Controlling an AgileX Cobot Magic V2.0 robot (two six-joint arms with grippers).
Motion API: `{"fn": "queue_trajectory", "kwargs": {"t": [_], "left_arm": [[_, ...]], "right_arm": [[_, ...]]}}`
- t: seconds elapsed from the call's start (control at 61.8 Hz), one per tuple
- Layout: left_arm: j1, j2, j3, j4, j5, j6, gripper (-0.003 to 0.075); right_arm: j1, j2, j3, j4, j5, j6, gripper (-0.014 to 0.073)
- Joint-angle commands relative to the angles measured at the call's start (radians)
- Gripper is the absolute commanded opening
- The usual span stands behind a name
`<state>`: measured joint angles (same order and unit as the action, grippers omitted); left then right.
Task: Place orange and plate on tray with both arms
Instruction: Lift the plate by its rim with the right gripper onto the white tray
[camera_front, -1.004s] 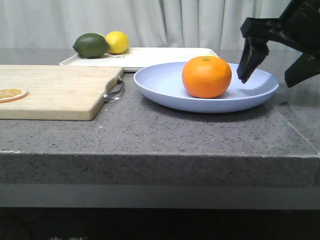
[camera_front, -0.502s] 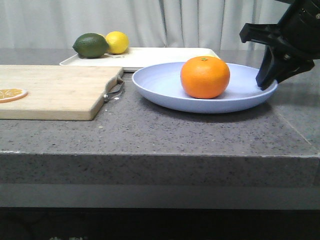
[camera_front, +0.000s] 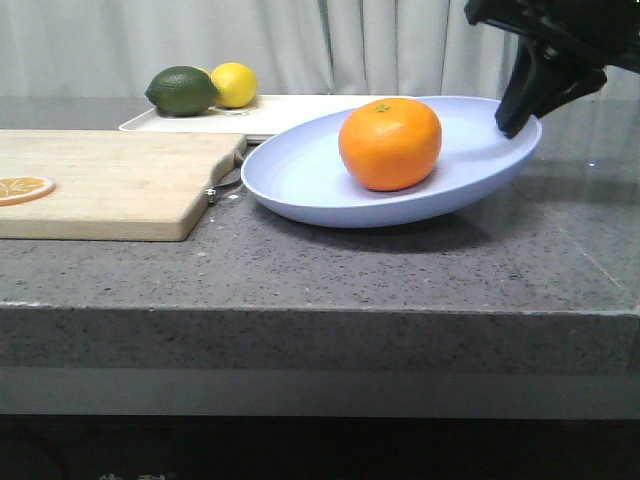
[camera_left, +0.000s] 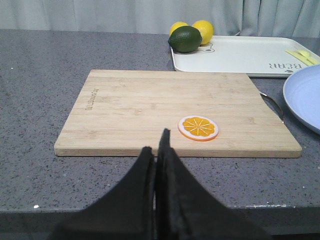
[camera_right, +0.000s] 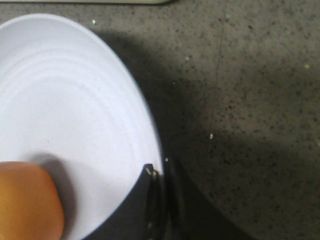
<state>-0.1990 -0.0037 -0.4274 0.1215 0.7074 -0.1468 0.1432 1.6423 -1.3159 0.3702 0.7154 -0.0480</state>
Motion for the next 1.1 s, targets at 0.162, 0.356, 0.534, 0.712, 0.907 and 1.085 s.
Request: {"fn": "queue_trajectory", "kwargs": {"t": [0.162,0.356,0.534,0.712,0.907,1.085], "left_arm": [[0.001,-0.017,-0.025,-0.001,-0.089,-0.008,-0.0018],[0.001,-0.017,-0.025,-0.001,-0.089,-0.008,-0.0018],[0.001,-0.017,-0.025,-0.001,-0.089,-0.008,-0.0018],[0.001,-0.017,-0.025,-0.001,-0.089,-0.008,-0.0018],[0.001,-0.017,-0.025,-0.001,-0.089,-0.008,-0.0018],[0.001,-0.017,-0.025,-0.001,-0.089,-0.008,-0.0018]], "right_arm": [[-0.003,0.081,-0.286,0.113,0.044,0.048,-0.006],[-0.003,0.24,-0.538,0.165,0.082,0.077,-0.006],[-0.002,0.393,-0.778,0.17,0.105,0.129,-0.006],[-0.002,0.57,-1.016,0.17,0.104,0.202,-0.006],[0.0,0.731,-1.239,0.17,0.095,0.254,-0.006],[0.0,0.821,-1.346,0.171,0.07,0.312,-0.006]]}}
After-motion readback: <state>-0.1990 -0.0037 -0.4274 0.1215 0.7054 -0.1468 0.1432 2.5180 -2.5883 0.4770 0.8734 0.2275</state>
